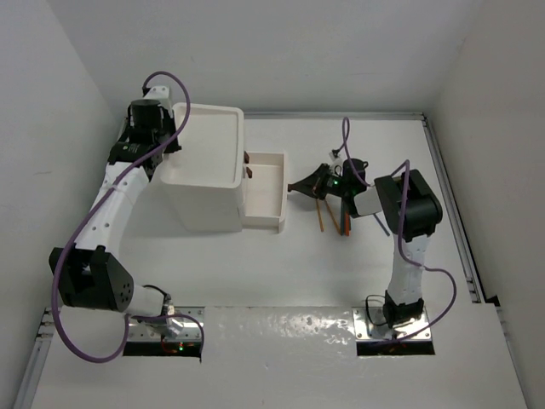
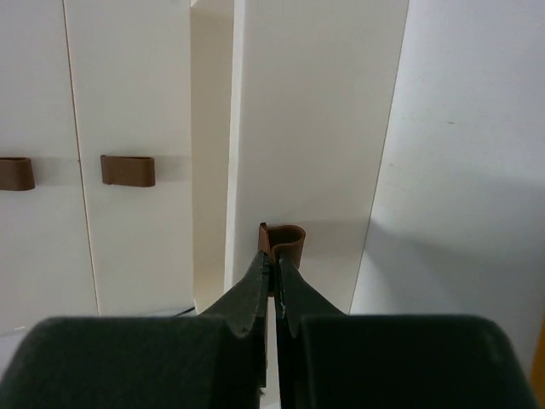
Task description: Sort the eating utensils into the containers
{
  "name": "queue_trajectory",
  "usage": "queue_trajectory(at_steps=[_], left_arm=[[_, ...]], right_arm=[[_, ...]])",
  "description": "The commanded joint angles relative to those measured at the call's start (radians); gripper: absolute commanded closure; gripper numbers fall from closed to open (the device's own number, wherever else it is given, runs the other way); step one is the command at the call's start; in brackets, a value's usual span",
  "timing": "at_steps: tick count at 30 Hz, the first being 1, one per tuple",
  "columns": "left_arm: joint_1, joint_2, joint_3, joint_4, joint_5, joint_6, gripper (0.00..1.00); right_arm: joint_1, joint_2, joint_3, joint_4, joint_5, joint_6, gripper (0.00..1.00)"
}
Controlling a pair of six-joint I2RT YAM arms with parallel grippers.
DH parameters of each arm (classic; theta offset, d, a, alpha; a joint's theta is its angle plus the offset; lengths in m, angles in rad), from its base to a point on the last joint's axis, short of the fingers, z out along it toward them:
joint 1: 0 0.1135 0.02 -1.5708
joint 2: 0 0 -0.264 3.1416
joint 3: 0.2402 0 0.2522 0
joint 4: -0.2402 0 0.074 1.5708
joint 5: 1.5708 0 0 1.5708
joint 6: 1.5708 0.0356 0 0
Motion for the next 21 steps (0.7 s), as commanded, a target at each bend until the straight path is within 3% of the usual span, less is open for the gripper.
queue_trajectory(at_steps=[1, 4, 5, 8, 9, 12, 15, 17, 20, 21], left_arm=[[0.004, 0.0, -0.047, -0.152, -0.039, -0.028, 1.0], [0.004, -0.001, -0.046, -0.151, -0.033, -0.03, 1.0], [0.004, -0.001, -0.044, -0.151, -0.033, -0.031, 1.0], [0.005, -0.009, -0.038, -0.152, -0.03, -0.033, 0.9], [0.004, -0.012, -0.032, -0.151, -0.03, -0.033, 0.87], [0.004, -0.016, -0.009, -0.154, -0.033, -0.031, 0.76], [0.004, -0.023, 0.022, -0.157, -0.019, -0.04, 0.59], [0.004, -0.032, 0.042, -0.154, -0.016, -0.051, 0.54], [0.004, -0.049, 0.069, -0.145, -0.005, -0.065, 0.46], [0.004, -0.053, 0.08, -0.145, -0.008, -0.073, 0.38]], right_arm=[[-0.037, -0.065, -0.009, -0.039, -0.029, -0.09, 1.0], [-0.048, -0.086, 0.001, -0.098, -0.038, -0.134, 0.97], [-0.05, -0.106, 0.006, -0.156, -0.036, -0.151, 0.87], [-0.05, -0.152, 0.03, -0.27, -0.009, -0.251, 0.7], [-0.05, -0.19, 0.05, -0.384, 0.032, -0.312, 0.63], [-0.05, -0.259, 0.082, -0.605, 0.114, -0.434, 0.55], [-0.048, -0.362, 0.153, -0.846, 0.305, -0.578, 0.54], [-0.047, -0.393, 0.17, -0.978, 0.37, -0.657, 0.57], [-0.027, -0.428, 0.196, -1.115, 0.491, -0.726, 0.63], [-0.005, -0.434, 0.204, -1.141, 0.528, -0.754, 0.64]])
